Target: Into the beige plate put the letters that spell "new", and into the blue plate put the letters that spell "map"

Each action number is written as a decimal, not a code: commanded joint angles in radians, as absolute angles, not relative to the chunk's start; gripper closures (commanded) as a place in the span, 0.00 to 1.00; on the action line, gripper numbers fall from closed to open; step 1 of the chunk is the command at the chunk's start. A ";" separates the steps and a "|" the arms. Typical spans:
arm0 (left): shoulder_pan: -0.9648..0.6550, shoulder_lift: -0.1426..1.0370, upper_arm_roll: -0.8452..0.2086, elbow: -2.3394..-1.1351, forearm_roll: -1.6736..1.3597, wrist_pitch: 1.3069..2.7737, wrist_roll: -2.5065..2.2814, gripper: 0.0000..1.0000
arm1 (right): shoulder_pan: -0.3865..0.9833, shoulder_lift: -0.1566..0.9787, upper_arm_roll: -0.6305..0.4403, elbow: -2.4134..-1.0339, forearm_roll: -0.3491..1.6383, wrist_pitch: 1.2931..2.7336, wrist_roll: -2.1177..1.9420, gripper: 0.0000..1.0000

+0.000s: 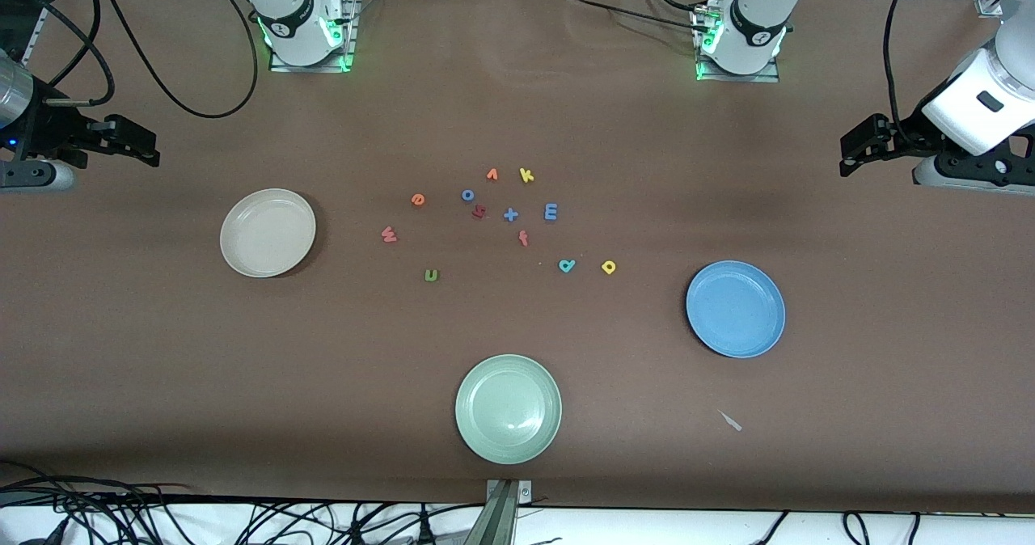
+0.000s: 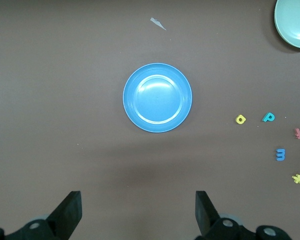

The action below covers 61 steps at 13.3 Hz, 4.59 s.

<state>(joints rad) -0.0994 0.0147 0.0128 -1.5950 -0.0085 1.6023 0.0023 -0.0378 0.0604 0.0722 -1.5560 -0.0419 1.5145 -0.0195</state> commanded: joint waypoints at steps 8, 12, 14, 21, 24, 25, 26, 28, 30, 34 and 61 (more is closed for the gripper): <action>-0.107 0.014 0.005 -1.583 0.026 1.589 -0.002 0.00 | -0.041 0.071 0.077 -1.543 -0.051 1.511 -0.021 0.00; -0.107 0.014 0.005 -1.583 0.026 1.589 0.000 0.00 | -0.041 0.071 0.077 -1.543 -0.051 1.511 -0.021 0.00; -0.107 0.014 0.005 -1.583 0.026 1.589 0.000 0.00 | -0.041 0.069 0.077 -1.543 -0.052 1.511 -0.021 0.00; -0.106 0.015 0.005 -1.583 0.028 1.589 0.003 0.00 | -0.041 0.067 0.075 -1.543 -0.054 1.511 -0.021 0.00; -0.101 0.015 0.006 -1.583 0.028 1.592 0.003 0.00 | -0.041 0.067 0.075 -1.543 -0.052 1.512 -0.021 0.00; -0.098 0.015 0.006 -1.583 0.026 1.592 0.003 0.00 | -0.041 0.067 0.075 -1.543 -0.054 1.513 -0.021 0.00; -0.097 0.015 0.008 -1.583 0.026 1.592 0.003 0.00 | -0.041 0.067 0.075 -1.543 -0.052 1.513 -0.021 0.00; -0.095 0.015 0.008 -1.583 0.026 1.592 0.003 0.00 | -0.041 0.067 0.075 -1.543 -0.052 1.513 -0.021 0.00; -0.095 0.017 0.008 -1.583 0.028 1.594 0.003 0.00 | -0.041 0.067 0.075 -1.543 -0.052 1.513 -0.021 0.00; -0.109 0.015 0.002 -1.583 0.026 1.589 -0.003 0.00 | -0.041 0.067 0.075 -1.543 -0.052 1.513 -0.021 0.00; -0.089 0.015 -0.054 -1.582 0.081 1.571 0.000 0.00 | -0.041 0.066 0.075 -1.545 -0.052 1.512 -0.021 0.00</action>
<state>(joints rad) -0.1018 0.0150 -0.0559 -1.5942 0.0599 1.5969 0.0017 -0.0382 0.0649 0.0719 -1.5561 -0.0419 1.5146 -0.0195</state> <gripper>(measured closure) 0.000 0.000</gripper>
